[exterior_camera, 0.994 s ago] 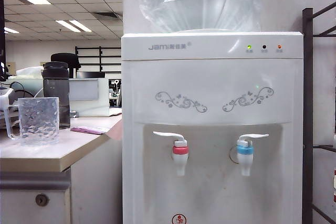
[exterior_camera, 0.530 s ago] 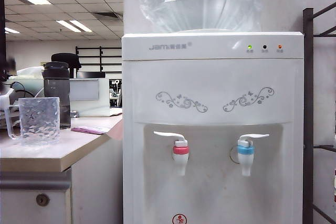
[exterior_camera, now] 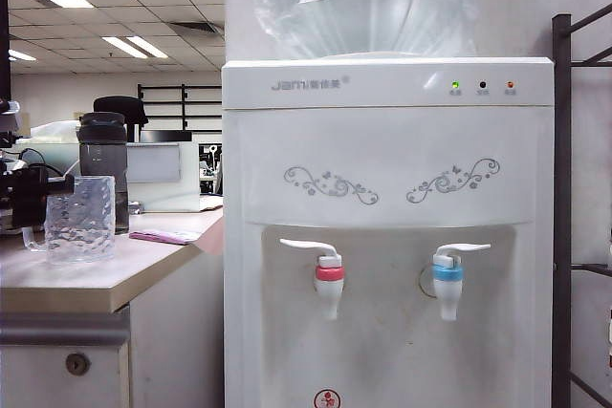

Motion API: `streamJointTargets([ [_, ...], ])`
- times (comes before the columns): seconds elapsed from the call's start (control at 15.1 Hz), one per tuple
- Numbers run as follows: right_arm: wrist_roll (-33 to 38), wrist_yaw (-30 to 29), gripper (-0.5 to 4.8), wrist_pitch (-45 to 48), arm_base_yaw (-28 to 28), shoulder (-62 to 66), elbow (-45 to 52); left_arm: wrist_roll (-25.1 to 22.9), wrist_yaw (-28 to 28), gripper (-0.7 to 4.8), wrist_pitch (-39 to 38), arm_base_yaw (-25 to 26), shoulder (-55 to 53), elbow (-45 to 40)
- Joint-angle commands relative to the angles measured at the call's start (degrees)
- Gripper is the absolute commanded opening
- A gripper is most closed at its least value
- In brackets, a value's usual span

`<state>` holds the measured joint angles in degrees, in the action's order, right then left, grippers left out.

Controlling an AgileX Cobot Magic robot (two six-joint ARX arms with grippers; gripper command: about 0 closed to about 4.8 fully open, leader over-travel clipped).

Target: Pick up the plastic mug from the left desk, go to the cold water outlet of the water dispenser, press the vertical switch to get some water, then put the mug back on the desk.

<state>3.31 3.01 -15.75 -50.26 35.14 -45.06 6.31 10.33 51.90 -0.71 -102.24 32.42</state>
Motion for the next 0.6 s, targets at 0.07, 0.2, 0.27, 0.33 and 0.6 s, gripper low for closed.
streamJointTargets([
  [0.07,-0.1,1.2,-0.01,1.1,0.0,-0.1,-0.2,1.5,3.3,2.41,3.2,0.0,0.2,0.5],
  [0.2,-0.1,1.2,-0.01,1.1,0.0,-0.1,-0.2,3.6,1.0,2.41,2.0,-0.3,-1.8,4.7],
  [0.27,-0.1,1.2,-0.01,1.1,0.0,-0.1,-0.2,3.6,-0.2,2.41,1.2,-0.9,-2.1,5.5],
  [0.33,-0.1,1.2,-0.01,1.1,0.0,-0.1,-0.2,3.6,-0.3,2.41,-1.0,-2.4,-2.1,5.4],
  [0.6,-0.1,1.2,-0.01,1.1,0.0,-0.1,-0.2,3.2,0.0,2.41,-1.6,-3.8,-4.3,6.2],
])
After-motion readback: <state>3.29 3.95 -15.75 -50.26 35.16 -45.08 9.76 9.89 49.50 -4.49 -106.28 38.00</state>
